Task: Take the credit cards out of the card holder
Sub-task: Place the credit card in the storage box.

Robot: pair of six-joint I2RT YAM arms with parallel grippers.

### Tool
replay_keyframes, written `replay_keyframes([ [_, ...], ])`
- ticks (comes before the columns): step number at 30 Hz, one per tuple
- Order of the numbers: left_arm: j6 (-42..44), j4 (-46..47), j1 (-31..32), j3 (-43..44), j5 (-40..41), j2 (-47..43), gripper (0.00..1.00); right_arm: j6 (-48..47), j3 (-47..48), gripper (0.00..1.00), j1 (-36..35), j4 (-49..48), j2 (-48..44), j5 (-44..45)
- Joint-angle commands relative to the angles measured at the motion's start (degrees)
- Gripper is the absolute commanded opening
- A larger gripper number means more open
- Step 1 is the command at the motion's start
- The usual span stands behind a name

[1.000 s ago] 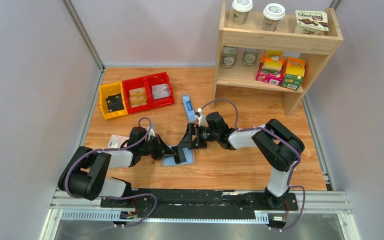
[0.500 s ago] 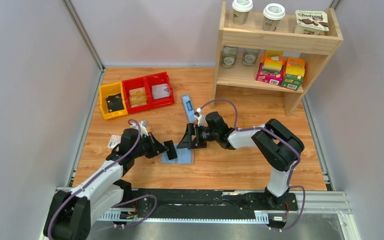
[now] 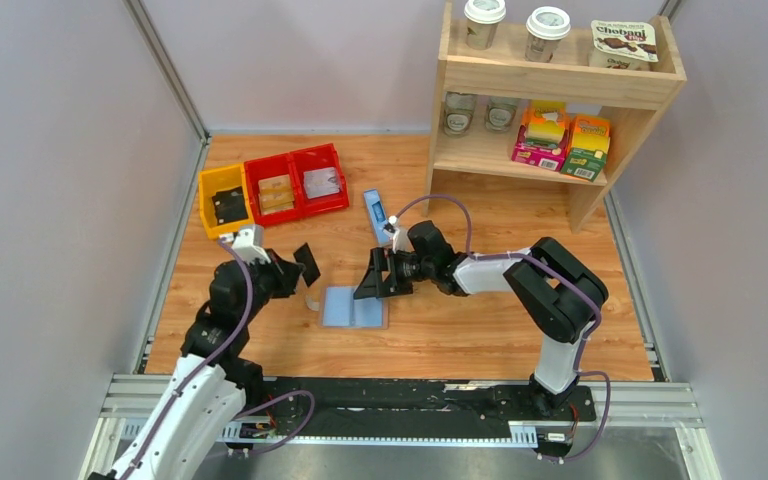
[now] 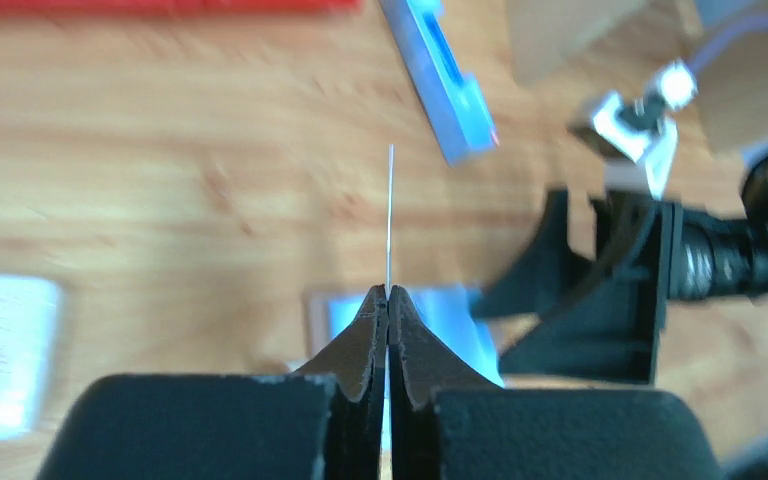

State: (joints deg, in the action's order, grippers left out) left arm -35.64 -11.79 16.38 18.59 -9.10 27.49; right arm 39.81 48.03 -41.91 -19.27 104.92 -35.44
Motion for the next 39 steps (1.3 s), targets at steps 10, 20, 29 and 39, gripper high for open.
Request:
replay_keyframes([
  [10, 52.1, 7.7, -0.3, 29.7, 40.6, 30.4, 0.0, -11.8, 4.2, 1.0, 0.6, 15.6, 2.5, 3.8],
  [20, 75.9, 25.8, -11.4, 31.1, 28.4, 46.4, 0.0, -13.7, 4.8, 1.0, 0.6, 16.8, 2.0, 3.1],
  [29, 82.3, 33.7, -19.3, 33.3, 19.2, 61.5, 0.0, -14.4, 5.5, 1.0, 1.0, 18.1, 2.4, 2.6],
  [39, 82.8, 36.4, -22.7, 33.9, 18.3, 69.9, 0.0, -14.4, 5.8, 1.0, 1.7, 18.2, 3.0, 1.8],
])
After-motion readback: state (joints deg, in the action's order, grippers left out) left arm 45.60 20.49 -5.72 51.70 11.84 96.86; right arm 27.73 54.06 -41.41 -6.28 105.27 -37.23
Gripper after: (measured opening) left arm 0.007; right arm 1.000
